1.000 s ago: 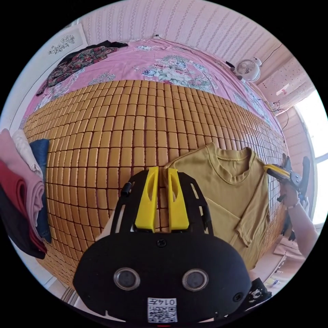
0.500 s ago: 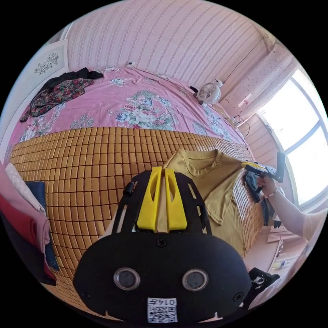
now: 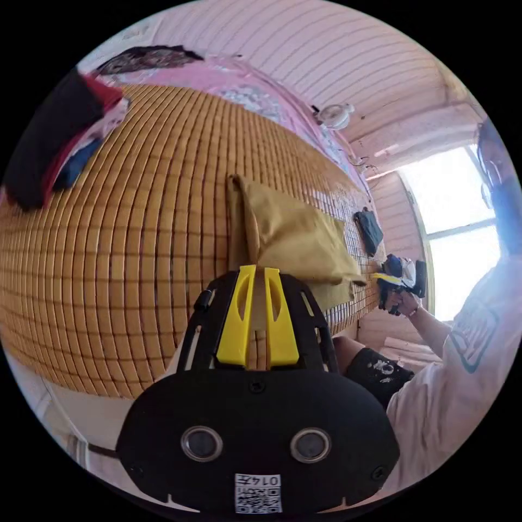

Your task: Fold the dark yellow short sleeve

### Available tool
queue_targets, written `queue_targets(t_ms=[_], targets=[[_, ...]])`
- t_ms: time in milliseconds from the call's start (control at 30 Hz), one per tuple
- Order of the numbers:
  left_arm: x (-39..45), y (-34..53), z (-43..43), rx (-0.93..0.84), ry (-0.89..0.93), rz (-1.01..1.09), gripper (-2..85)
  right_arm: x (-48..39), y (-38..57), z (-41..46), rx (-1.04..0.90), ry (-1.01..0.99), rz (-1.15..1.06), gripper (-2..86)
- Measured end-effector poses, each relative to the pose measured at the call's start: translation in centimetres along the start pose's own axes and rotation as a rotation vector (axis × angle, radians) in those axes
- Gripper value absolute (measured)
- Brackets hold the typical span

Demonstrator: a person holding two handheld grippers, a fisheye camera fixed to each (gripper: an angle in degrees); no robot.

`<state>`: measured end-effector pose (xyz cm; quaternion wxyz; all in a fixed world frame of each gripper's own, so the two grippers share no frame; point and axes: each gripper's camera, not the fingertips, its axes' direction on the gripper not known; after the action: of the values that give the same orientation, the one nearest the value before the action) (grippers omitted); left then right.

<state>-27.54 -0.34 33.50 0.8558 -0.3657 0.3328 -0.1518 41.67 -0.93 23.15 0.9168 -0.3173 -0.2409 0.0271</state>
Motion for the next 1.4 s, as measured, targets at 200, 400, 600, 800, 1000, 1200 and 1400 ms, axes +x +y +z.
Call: queue_targets(t_ms=[200, 400, 600, 800, 1000, 1200, 1400], targets=[[-0.1, 1.9, 2.7, -0.006, -0.059, -0.022, 3.9, -0.1, 1.2, 3.0, 0.021, 0.027, 0.110, 6.0], [1.3, 1.6, 7.6, -0.120, -0.329, 0.086, 4.1, -1.3, 1.4, 6.8, -0.013, 0.129, 0.072, 6.6], [1.3, 3.3, 8.8, -0.086, -0.372, 0.188, 0.1, -1.7, 3.5, 7.9, 0.107, 0.176, 0.043, 5.3], [0.1, 5.5, 8.9, -0.044, -0.363, 0.196, -0.9, -2.6, 4.8, 8.8, 0.141, 0.213, 0.006, 3.0], [-0.7, 9.1, 8.9, -0.037, -0.360, 0.199, -0.6, -4.8, 7.4, 10.3, 0.139, 0.233, -0.054, 1.1], [-1.0, 12.3, 6.6, 0.077, -0.317, 0.123, 3.9, -5.2, 9.7, 9.7, 0.167, 0.218, 0.057, 2.3], [2.6, 11.8, 8.9, 0.100, -0.309, 0.210, 6.5, -6.4, 9.1, 9.7, 0.267, 0.114, 0.070, 5.7]])
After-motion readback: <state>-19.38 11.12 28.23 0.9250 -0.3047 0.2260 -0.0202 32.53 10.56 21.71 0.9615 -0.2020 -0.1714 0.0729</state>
